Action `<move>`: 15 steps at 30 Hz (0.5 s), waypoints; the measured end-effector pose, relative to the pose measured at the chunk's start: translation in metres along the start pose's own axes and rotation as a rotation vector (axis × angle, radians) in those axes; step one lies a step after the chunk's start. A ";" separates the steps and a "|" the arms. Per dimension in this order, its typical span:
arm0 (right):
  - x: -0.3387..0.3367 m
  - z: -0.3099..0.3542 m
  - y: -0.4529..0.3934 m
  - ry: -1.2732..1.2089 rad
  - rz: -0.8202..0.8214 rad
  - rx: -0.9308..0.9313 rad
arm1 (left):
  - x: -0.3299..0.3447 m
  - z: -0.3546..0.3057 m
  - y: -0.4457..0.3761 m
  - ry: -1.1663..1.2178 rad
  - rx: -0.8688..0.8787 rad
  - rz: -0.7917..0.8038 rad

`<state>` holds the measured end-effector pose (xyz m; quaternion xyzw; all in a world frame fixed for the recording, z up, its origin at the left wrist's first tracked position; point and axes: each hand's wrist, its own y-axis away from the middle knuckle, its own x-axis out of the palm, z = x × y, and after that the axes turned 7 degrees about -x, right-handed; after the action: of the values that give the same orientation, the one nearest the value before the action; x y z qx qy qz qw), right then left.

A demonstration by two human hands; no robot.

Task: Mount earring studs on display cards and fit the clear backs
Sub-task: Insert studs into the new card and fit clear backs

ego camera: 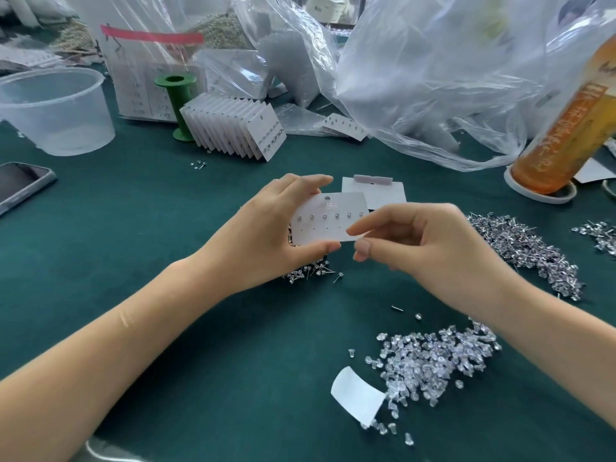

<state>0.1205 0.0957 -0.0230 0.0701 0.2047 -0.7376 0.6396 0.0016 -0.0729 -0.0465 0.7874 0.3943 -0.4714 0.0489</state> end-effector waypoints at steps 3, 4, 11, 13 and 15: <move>-0.002 0.002 -0.003 -0.069 0.008 0.022 | 0.001 -0.003 0.001 0.031 0.014 0.027; -0.002 0.003 -0.003 -0.089 0.000 0.019 | 0.002 -0.004 0.002 0.048 0.024 0.040; 0.007 0.002 -0.003 0.025 -0.099 -0.131 | 0.011 -0.017 0.007 0.134 0.083 0.108; 0.011 0.002 -0.002 0.154 -0.120 -0.206 | 0.013 -0.020 0.008 0.149 0.104 0.111; 0.014 0.001 -0.001 0.201 -0.127 -0.234 | 0.014 -0.023 0.009 0.165 0.121 0.108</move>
<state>0.1168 0.0829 -0.0268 0.0554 0.3561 -0.7369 0.5719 0.0267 -0.0607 -0.0471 0.8451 0.3246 -0.4246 -0.0059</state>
